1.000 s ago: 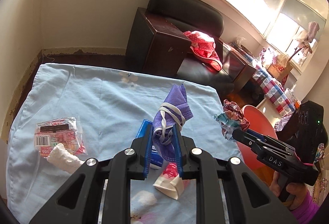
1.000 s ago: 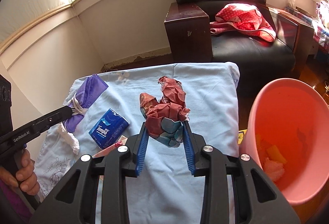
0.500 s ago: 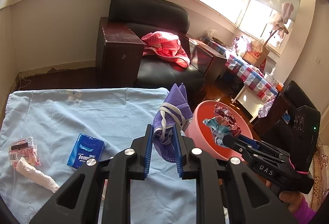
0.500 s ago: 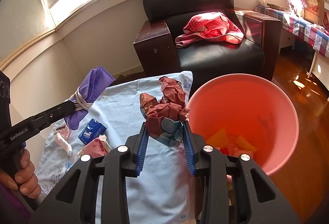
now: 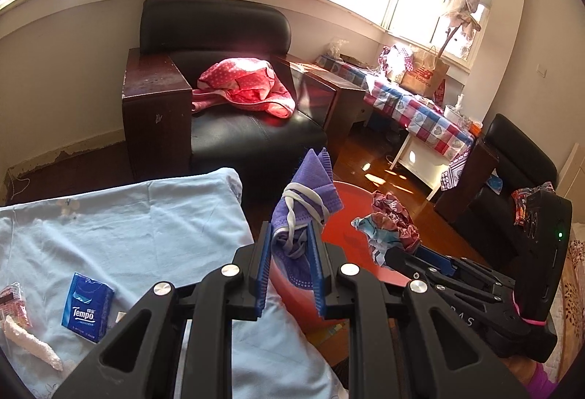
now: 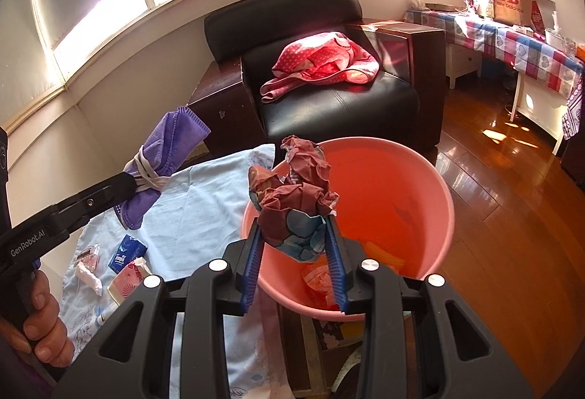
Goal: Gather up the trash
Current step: 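Carry the purple mask and crumpled paper over the pink basin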
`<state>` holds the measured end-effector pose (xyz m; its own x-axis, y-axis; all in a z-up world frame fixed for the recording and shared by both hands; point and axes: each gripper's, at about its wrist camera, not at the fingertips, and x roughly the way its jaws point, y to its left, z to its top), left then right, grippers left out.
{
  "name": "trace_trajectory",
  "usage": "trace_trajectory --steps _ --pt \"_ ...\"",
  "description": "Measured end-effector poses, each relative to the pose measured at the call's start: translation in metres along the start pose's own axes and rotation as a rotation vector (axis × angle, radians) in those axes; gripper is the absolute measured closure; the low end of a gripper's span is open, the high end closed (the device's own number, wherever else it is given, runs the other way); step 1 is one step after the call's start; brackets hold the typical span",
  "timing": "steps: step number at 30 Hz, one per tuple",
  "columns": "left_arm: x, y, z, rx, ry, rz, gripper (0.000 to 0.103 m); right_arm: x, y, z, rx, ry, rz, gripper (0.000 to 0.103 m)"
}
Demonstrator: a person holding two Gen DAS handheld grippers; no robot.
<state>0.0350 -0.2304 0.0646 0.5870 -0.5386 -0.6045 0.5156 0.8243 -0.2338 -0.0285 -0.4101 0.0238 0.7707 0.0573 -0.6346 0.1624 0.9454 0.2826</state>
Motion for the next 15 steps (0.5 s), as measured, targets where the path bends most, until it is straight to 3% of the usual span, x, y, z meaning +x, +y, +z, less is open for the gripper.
trace_trajectory --steps 8,15 --pt "0.031 -0.032 0.000 0.027 0.037 -0.023 0.085 -0.002 -0.020 0.000 0.013 -0.002 -0.057 0.069" --pt "0.056 -0.037 -0.004 0.029 0.081 -0.019 0.085 0.001 -0.028 -0.002 -0.016 0.000 -0.116 0.069"
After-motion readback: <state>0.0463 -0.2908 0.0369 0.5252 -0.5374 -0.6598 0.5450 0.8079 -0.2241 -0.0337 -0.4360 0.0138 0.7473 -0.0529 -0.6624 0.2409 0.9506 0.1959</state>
